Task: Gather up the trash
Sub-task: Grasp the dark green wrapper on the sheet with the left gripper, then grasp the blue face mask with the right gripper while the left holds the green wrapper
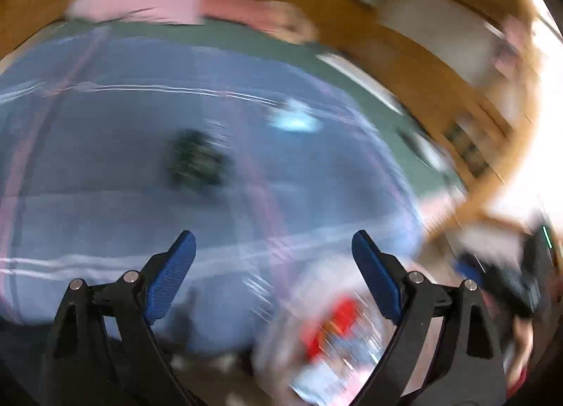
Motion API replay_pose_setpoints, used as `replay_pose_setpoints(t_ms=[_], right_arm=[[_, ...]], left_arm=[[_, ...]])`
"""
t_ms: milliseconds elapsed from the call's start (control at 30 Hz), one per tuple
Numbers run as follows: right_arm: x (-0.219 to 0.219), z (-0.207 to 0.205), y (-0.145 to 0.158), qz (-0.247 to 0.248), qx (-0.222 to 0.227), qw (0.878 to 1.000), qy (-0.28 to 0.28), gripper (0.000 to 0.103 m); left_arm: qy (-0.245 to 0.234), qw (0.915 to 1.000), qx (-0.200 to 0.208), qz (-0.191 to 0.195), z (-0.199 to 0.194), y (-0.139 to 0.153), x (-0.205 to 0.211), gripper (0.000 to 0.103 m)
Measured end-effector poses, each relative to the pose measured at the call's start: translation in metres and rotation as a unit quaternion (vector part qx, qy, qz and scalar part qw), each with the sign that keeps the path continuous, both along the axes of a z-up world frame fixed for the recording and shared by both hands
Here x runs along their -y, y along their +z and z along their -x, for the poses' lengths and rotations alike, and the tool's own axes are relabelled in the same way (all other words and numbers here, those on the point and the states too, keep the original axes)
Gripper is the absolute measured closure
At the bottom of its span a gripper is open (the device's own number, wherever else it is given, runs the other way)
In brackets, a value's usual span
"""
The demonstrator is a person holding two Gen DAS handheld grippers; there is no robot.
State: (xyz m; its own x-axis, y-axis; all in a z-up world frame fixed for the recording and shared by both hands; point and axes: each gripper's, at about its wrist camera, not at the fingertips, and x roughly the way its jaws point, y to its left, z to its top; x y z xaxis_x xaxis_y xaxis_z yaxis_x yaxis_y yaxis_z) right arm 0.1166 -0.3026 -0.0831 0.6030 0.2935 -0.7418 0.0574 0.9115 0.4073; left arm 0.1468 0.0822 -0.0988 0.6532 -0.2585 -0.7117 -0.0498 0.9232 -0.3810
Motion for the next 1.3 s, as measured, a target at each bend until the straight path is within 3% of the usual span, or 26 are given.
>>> replay_pose_setpoints(t_ms=[200, 300, 367, 533, 600, 667, 800, 967, 1300], right_arm=[[-0.021, -0.017, 0.003, 0.023, -0.001, 0.999, 0.023, 0.025], [-0.036, -0.032, 0.002, 0.026, -0.009, 0.999, 0.040, 0.025], [-0.052, -0.040, 0.004, 0.033, -0.010, 0.998, 0.056, 0.025], [-0.081, -0.042, 0.005, 0.052, 0.002, 0.995, 0.085, 0.025], [-0.090, -0.039, 0.004, 0.056, 0.005, 0.994, 0.094, 0.025], [-0.095, -0.038, 0.002, 0.056, 0.006, 0.994, 0.094, 0.025], [-0.103, -0.037, -0.002, 0.054, 0.003, 0.994, 0.098, 0.025], [-0.109, -0.040, -0.004, 0.051, 0.002, 0.994, 0.097, 0.025], [-0.118, -0.047, -0.015, 0.041, -0.014, 0.994, 0.100, 0.025]], left_arm=[[0.073, 0.9929, -0.071, -0.062, -0.083, -0.028, -0.026, 0.010], [0.053, 0.9931, -0.083, -0.064, -0.107, -0.043, -0.019, 0.010], [0.044, 0.9911, -0.090, -0.087, -0.113, -0.053, -0.012, 0.010], [0.030, 0.9889, -0.073, -0.126, -0.113, -0.059, 0.000, 0.014], [0.019, 0.9898, -0.066, -0.125, -0.109, -0.058, -0.001, 0.036], [0.004, 0.9890, -0.075, -0.128, -0.110, -0.062, 0.001, 0.046], [-0.004, 0.9898, -0.063, -0.128, -0.106, -0.059, 0.003, 0.052], [0.011, 0.9902, -0.030, -0.136, -0.097, -0.045, 0.001, 0.052], [0.031, 0.9909, -0.011, -0.131, -0.086, -0.031, -0.009, 0.052]])
